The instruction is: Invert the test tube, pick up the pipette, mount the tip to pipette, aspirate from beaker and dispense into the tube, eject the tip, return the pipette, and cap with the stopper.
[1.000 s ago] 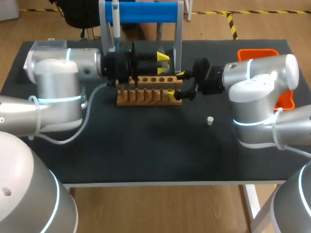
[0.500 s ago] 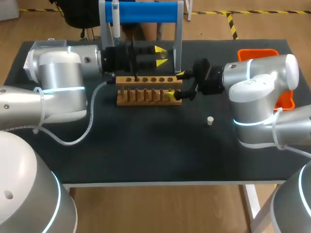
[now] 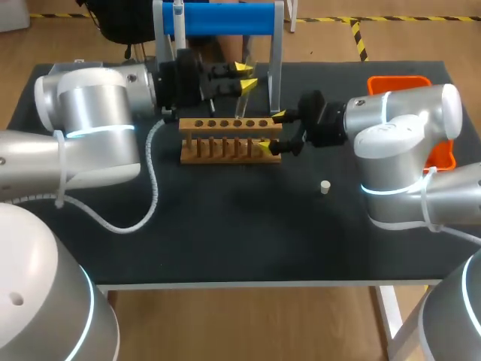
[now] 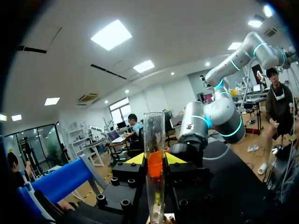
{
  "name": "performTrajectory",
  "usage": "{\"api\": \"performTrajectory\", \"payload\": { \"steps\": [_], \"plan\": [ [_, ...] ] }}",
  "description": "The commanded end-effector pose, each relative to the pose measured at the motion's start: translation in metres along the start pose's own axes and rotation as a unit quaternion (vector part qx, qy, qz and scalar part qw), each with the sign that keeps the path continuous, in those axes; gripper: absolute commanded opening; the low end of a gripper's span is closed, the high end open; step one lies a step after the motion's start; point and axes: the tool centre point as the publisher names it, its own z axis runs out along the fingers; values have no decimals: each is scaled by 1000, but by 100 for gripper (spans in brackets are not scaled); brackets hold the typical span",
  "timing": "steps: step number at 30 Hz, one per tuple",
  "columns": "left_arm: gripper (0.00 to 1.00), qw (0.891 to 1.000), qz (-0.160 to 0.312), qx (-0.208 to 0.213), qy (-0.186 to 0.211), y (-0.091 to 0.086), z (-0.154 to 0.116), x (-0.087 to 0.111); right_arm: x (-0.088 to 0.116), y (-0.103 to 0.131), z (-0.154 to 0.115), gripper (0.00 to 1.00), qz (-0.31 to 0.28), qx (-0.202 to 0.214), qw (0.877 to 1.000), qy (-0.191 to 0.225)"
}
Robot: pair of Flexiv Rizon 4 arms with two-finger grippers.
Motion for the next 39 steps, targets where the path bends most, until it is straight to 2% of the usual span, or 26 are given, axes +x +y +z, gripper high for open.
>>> {"api": "performTrajectory", "payload": {
  "steps": [1,3,6,12,17,25,39],
  "plan": [
    [0,1000,-1,-4,-4,-3,0,2,1,-1,1,100,0,-1,1000,-2],
    [0,1000,-1,-4,-4,-3,0,2,1,-1,1,100,0,-1,1000,-2],
    [0,1000,-26,5,5,0,-7,-8,1,-1,1,100,0,-1,1000,-2],
    [0,999,-49,-12,19,5,-8,-21,1,-1,1,100,0,-1,1000,-2],
    [0,998,-67,1,16,10,-7,-28,1,-1,1,100,0,-1,1000,-2],
    [0,994,-105,39,17,25,-5,-35,1,-1,1,100,0,-1,1000,-2],
    [0,989,-135,48,21,42,0,-42,1,-1,1,100,0,-1,1000,-2]
  ]
}}
